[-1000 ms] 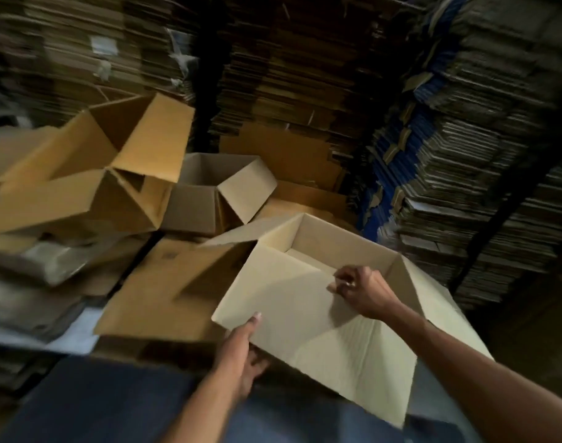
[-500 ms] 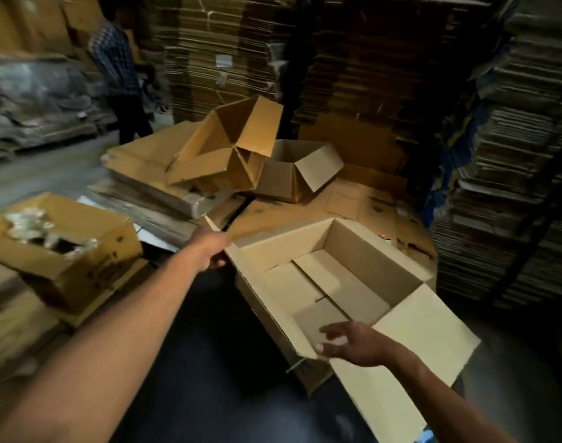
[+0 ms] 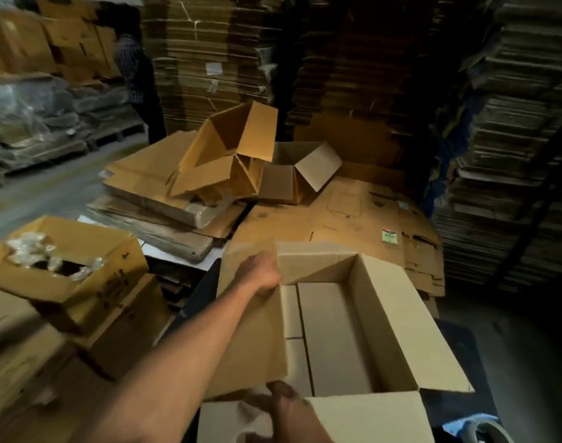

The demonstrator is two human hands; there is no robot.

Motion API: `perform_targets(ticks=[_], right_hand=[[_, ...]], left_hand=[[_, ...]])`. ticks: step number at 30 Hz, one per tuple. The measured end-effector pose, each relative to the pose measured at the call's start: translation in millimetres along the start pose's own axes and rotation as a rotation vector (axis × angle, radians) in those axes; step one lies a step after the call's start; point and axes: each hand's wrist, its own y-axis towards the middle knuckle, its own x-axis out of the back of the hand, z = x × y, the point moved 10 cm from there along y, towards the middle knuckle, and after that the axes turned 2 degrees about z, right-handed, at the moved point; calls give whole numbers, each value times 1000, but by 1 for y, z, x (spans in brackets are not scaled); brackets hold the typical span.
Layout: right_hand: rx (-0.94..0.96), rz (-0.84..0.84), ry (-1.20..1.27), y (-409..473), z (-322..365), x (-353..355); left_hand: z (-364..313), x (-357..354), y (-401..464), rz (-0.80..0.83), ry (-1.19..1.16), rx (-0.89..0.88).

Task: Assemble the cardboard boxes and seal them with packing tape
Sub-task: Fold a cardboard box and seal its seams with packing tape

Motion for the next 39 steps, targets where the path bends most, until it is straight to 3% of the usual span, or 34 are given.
perform_targets(ticks=[3,5,7,9,12,14,19,22,28,32,35,39], right_hand=[[-35,-391,35,-24,-63,57],[-222,-733,162,-62,-132,97],[-508,-929,323,-95,-197,113],[-655,-993,661,-112,-239,116],[-656,-1075,1107,-114,-266,114],[-594,-1144,1148,-113,-262,116],[-419,-1239,993,-123,-235,98],[-278,-1149,712,-126,-221,108],[-77,-670,-210,-114,-195,94],[-34,-250,-568,-114,-214,79],[7,-13,-869,-121,-225,75],[6,120,-1019,-122,-235,67]], left_hand=[[7,-60,-23,122,-3,-145],[18,-87,-43,124,80,-196],[31,-111,-61,94,157,-234],[41,-129,-76,59,224,-251],[41,-146,-90,37,276,-264],[40,-157,-95,47,295,-272],[64,-180,-91,103,333,-235],[57,-172,-95,24,341,-272],[55,-166,-100,-48,286,-277],[54,-152,-110,-135,63,-338],[52,-152,-114,-98,69,-346],[48,-160,-118,-41,152,-356]])
